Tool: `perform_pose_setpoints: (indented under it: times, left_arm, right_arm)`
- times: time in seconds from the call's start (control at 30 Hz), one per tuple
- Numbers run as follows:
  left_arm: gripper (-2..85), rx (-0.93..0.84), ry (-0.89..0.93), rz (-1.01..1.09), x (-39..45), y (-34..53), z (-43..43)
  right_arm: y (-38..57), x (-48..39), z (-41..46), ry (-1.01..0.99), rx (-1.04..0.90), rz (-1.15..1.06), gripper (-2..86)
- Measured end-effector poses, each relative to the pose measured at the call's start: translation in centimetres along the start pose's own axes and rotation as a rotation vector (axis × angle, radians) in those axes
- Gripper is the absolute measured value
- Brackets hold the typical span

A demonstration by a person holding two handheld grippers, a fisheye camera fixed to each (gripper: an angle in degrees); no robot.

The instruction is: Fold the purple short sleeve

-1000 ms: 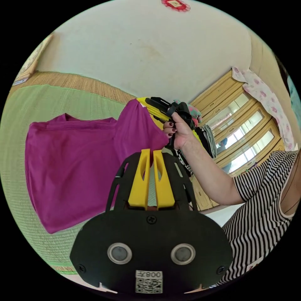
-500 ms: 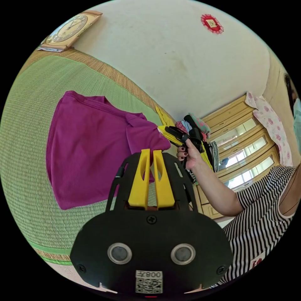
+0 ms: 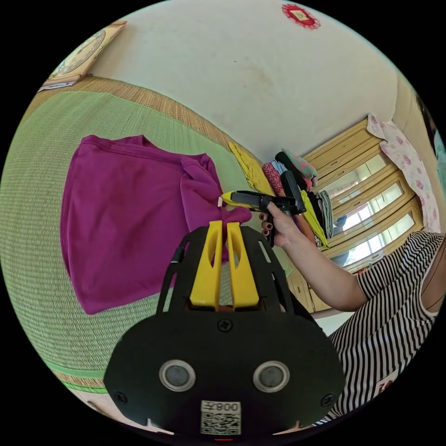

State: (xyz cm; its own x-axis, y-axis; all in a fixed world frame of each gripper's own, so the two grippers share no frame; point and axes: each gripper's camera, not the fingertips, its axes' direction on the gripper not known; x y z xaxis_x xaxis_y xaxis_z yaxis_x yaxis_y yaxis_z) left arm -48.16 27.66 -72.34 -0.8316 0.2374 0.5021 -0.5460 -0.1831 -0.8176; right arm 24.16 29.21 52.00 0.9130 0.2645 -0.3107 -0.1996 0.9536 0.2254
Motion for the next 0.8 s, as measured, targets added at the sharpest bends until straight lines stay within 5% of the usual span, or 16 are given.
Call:
perform_pose_setpoints:
  times: [0.37,0.8]
  left_arm:
    - [1.5,-0.015,0.002,-0.005,-0.3,-0.2,-1.4]
    - [1.5,-0.016,0.013,-0.01,-0.6,-0.1,-3.0]
  right_arm:
    - [-2.4,-0.7,4.0,0.09,-0.039,-0.046,1.2]
    - [-4.2,2.7,8.4,-0.117,-0.047,0.017,1.4]
